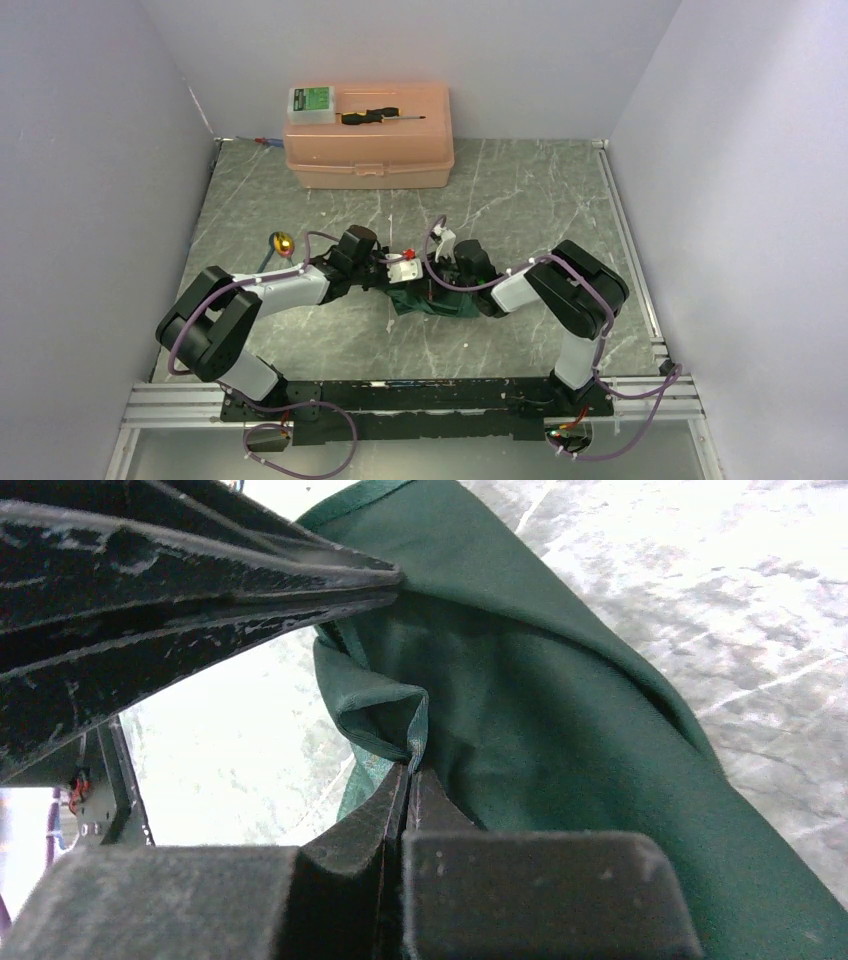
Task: Fold the napkin into a case and place the utensils inside
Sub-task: Fold the 2/3-rectangle-folded napkin at the center of the board.
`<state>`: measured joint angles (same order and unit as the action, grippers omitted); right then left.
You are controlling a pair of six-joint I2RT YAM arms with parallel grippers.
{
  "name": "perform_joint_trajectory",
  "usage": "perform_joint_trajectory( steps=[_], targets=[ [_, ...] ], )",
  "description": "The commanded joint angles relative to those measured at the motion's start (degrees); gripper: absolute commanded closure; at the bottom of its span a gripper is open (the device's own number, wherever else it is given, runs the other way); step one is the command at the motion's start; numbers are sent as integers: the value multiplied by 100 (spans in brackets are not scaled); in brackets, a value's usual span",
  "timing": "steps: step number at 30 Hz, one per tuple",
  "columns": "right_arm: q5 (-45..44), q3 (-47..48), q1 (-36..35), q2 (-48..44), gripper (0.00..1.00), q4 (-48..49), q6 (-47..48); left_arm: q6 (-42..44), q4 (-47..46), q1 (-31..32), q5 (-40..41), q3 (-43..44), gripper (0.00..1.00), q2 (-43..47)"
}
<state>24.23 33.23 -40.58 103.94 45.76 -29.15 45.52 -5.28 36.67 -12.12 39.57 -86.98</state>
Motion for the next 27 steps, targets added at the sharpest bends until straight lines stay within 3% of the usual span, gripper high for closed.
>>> perform_joint_trajectory(
  steps=[1,13,23,24,27],
  targets=[
    [109,315,101,6,100,-320,-118,-127,-204,-19,-82,24,97,100],
    [193,904,96,387,100,-1563,55,-235,-289,-18,-204,-113,97,236],
    [6,925,103,177,100,-2468,93,-254,-273,-11,-189,-142,97,355],
    [26,889,102,159,100,-2462,88,-218,-247,-11,-172,-136,95,342],
    [82,792,102,136,100,-2369,39,-260,-227,-20,-94,-180,58,326]
  ],
)
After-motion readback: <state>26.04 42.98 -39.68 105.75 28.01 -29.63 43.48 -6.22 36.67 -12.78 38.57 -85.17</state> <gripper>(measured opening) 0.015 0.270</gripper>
